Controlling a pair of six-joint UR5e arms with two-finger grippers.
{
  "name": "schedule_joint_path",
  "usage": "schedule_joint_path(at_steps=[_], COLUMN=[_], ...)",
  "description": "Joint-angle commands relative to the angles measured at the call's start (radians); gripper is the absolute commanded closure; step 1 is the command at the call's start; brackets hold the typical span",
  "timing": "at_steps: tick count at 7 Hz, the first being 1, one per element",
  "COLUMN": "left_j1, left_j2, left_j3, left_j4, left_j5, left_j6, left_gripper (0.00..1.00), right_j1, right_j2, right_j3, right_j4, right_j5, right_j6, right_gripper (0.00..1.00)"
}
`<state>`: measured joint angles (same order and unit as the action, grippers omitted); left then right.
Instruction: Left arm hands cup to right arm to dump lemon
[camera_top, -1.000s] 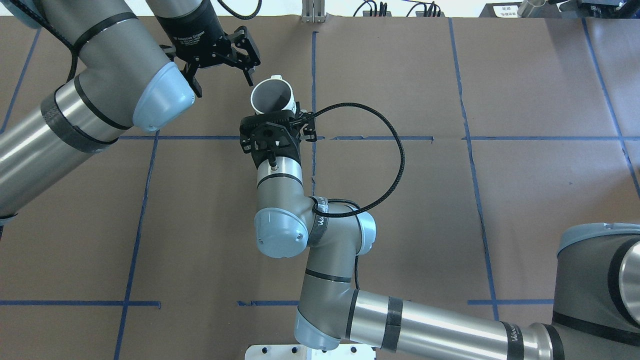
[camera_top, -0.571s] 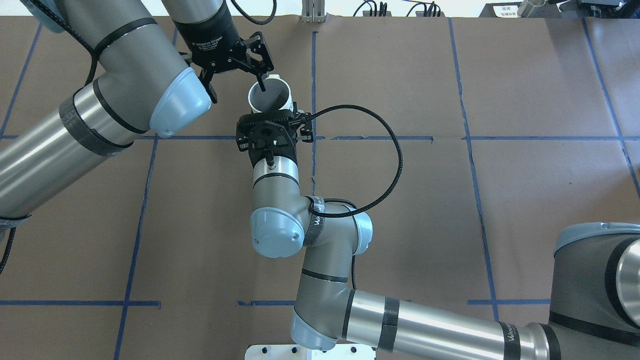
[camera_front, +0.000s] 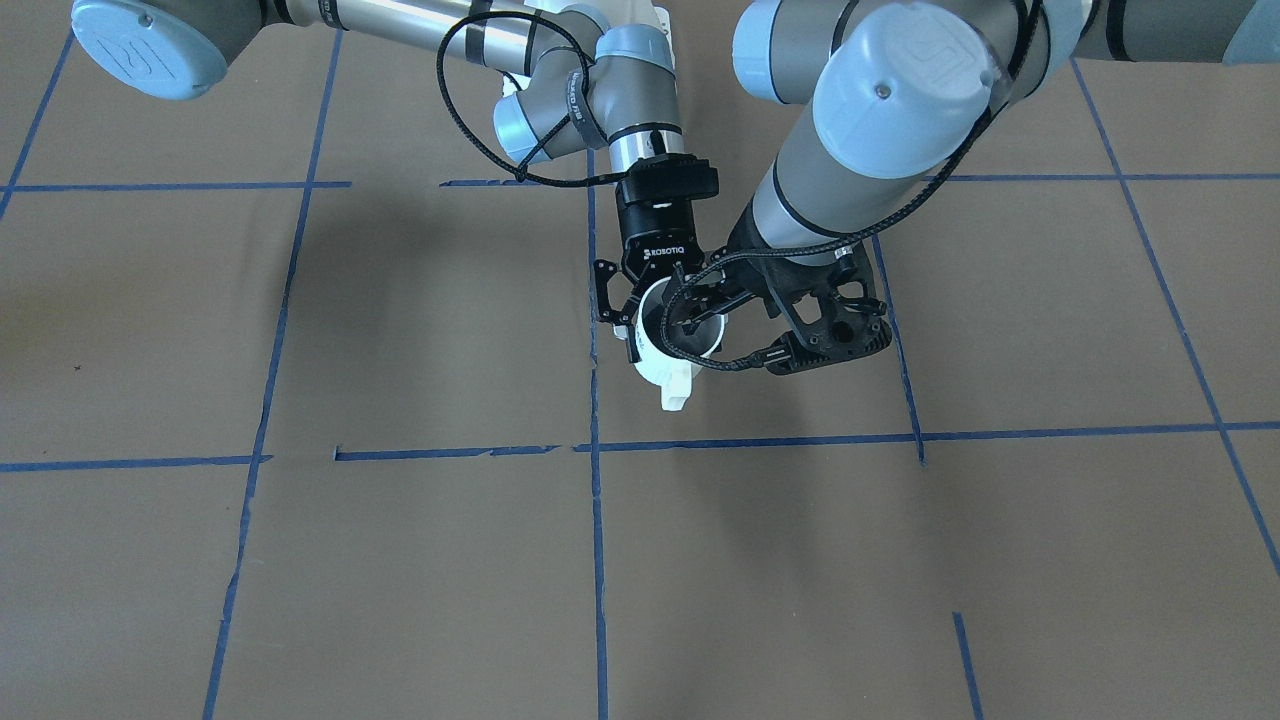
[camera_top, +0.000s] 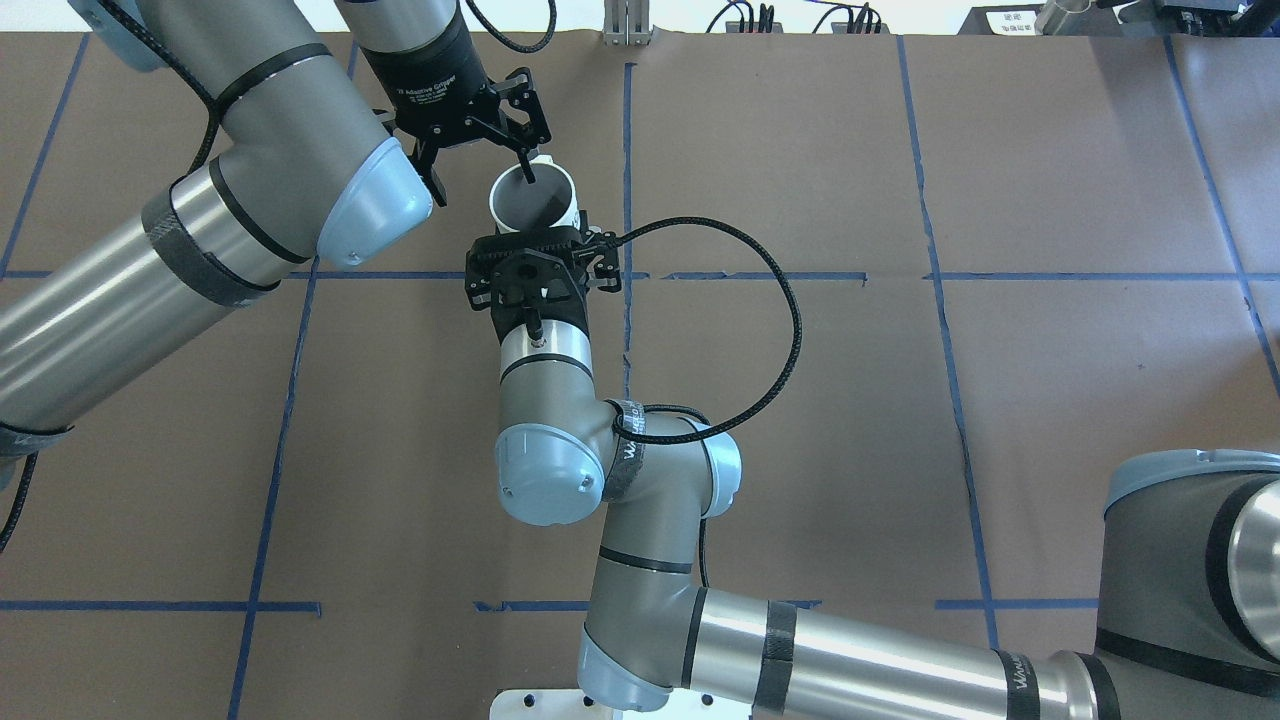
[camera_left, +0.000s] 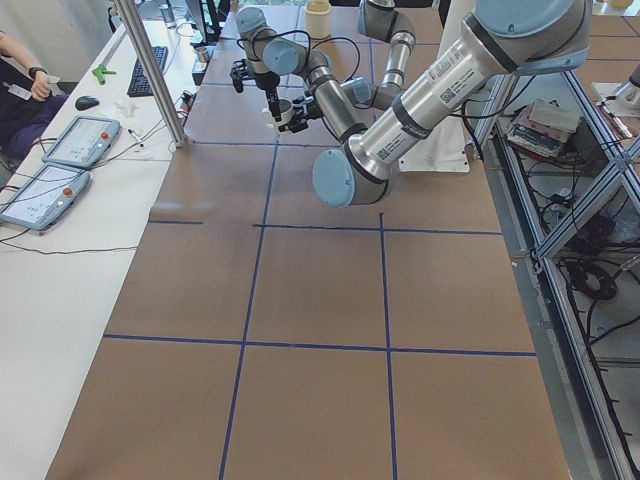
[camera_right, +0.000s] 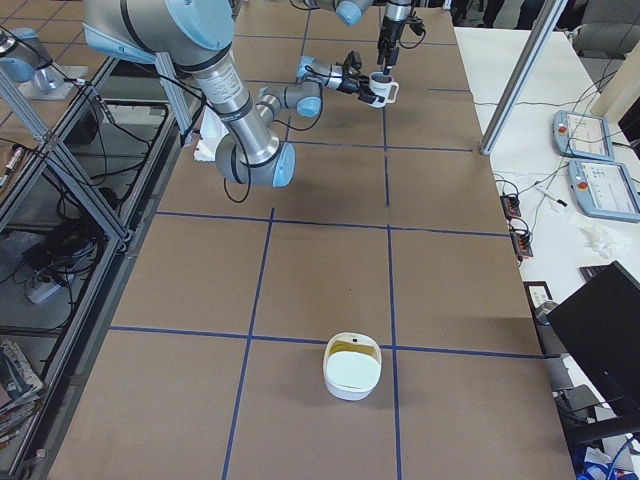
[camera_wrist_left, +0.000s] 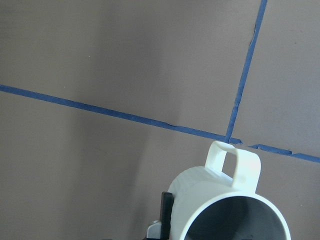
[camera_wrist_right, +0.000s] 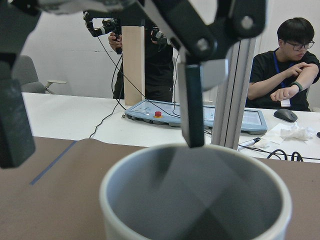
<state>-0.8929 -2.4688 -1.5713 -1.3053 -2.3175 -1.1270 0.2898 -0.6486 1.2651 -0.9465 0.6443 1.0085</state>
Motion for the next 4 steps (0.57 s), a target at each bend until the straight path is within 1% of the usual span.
schedule_joint_path(at_steps=[1,3,4], left_j1=[0.015,0.021,0.029], left_j2=[0.001,0.002,0.004], left_j3=[0.000,0.000,0.000], left_j4=[-0.002,0.000,0.001], left_j5=[0.003,0.004,0.006], left_j6=[0.003,0.003,0.003], left_gripper=[0.12,0.12,0.14], right_j1=[0.000,-0.001,0.000], right_j2=[0.000,-0.002,-0.002], right_j3=[0.002,0.002,0.002], right_j4=[0.000,-0.002,-0.002], right_j5=[0.000,0.002,0.000], right_j6=[-0.014,-0.060,-0.082], right_gripper=[0.79,0.78,0.78])
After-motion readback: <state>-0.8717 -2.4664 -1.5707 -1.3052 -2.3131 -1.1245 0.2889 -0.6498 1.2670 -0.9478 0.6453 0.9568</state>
